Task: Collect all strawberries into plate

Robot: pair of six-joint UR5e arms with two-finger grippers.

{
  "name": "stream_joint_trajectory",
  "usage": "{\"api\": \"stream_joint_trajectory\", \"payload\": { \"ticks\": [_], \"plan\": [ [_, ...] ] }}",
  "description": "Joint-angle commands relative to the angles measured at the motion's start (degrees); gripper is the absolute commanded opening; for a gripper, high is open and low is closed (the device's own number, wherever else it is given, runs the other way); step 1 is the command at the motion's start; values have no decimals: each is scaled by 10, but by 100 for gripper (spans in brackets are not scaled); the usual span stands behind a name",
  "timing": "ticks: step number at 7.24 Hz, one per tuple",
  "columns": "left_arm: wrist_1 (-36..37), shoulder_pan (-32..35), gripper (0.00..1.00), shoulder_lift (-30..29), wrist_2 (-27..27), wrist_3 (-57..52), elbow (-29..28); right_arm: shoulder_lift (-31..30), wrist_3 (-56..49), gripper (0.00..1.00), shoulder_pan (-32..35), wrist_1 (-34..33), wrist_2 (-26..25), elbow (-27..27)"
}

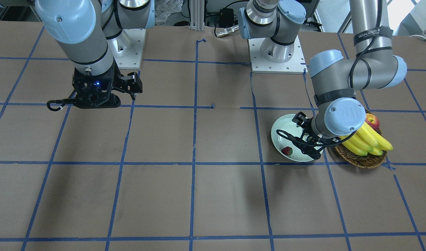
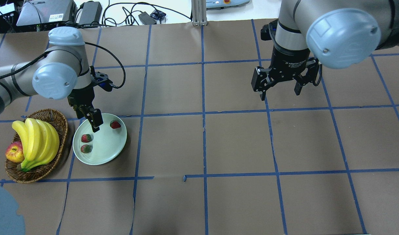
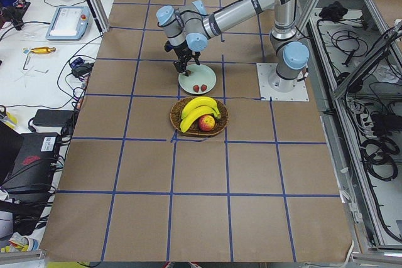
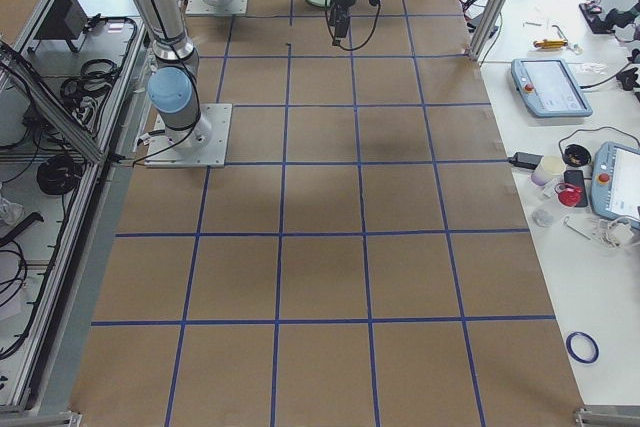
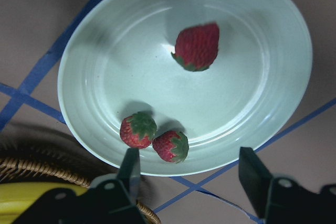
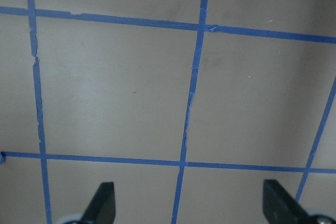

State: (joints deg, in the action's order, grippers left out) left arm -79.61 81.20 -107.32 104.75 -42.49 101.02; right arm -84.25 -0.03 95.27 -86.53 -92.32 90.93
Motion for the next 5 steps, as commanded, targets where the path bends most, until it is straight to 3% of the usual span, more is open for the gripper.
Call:
{"api": "stream_joint_trajectory", "payload": {
  "ticks": [1, 5],
  "plan": [
    [2, 25, 100, 27, -58, 102, -36, -1, 3, 100, 0, -4, 3, -8],
    [-5, 97, 100, 90, -117, 410, -54, -1, 37, 100, 2, -33, 4, -7]
  ]
}}
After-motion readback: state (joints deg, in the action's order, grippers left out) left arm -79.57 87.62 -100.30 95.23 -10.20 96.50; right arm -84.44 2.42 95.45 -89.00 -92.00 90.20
